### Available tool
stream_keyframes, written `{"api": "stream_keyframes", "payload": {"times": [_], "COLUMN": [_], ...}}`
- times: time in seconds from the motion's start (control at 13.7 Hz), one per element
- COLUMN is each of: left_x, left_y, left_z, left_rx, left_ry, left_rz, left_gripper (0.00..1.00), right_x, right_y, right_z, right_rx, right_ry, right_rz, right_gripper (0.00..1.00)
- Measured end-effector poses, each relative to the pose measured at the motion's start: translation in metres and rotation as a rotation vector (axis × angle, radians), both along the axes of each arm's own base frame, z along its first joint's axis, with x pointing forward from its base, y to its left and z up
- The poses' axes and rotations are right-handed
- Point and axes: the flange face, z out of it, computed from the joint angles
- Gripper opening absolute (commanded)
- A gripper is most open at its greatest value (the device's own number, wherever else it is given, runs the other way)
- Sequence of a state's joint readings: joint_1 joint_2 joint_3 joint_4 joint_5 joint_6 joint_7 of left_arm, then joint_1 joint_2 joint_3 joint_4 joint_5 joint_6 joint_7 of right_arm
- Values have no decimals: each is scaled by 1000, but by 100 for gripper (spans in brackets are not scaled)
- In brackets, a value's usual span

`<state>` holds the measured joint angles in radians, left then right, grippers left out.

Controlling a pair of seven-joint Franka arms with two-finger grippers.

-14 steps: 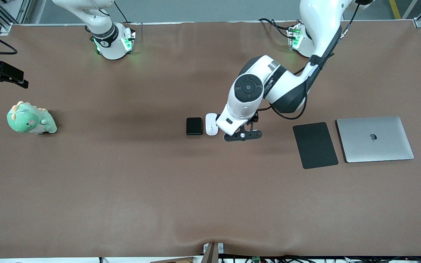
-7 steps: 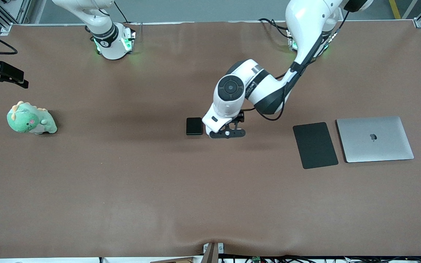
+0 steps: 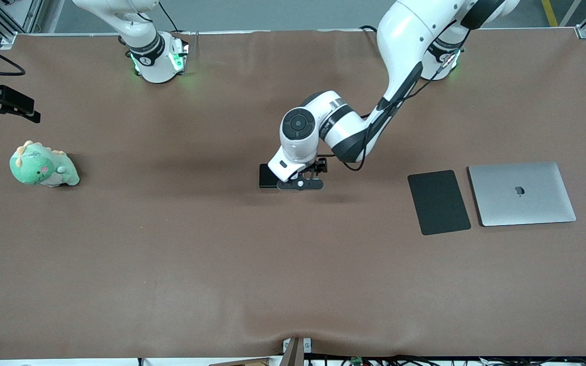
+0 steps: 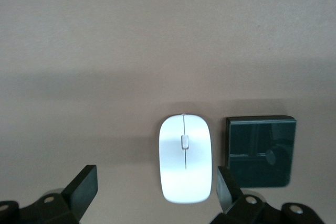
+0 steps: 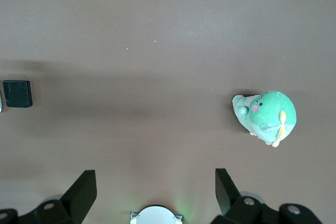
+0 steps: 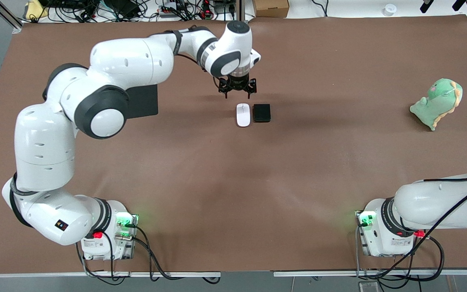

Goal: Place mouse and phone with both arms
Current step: 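Lower the left gripper over the white mouse and close on it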

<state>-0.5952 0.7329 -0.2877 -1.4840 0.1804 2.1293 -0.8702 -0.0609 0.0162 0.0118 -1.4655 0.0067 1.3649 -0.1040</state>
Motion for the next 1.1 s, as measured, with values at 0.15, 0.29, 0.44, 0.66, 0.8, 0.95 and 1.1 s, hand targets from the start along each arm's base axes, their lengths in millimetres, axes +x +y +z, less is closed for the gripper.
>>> {"api": "stream_keyframes", "payload": {"times": [0.15, 0.29, 0.44, 0.66, 0.8, 0.95, 1.1], "left_x": [-4, -13, -18, -19, -20, -22, -25], "left_y": [-5, -13, -17, -16, -15, -15, -16], "left_z": [-17, -31, -43, -55, -59, -64, -68], "left_rx": [-3, -13, -16, -9, -3, 3, 8], "left_ry": [-4, -2, 2, 12, 18, 24, 28], "left_rz": [-15, -27, -23, -21, -18, 5, 18], "left_gripper": [100, 100, 100, 100, 100, 97, 87], "right_x": [0, 0, 0, 2, 4, 8, 10], "right_y": [0, -1, -2, -2, -2, -2, -1], "right_z": [0, 0, 0, -2, -6, -13, -17], "right_rx": [0, 0, 0, 0, 0, 1, 2], "right_ry": [0, -1, -2, 1, 7, 19, 25], "right_rz": [0, -3, -4, -4, -4, -2, -2], "right_gripper": [100, 100, 100, 100, 100, 100, 100]}}
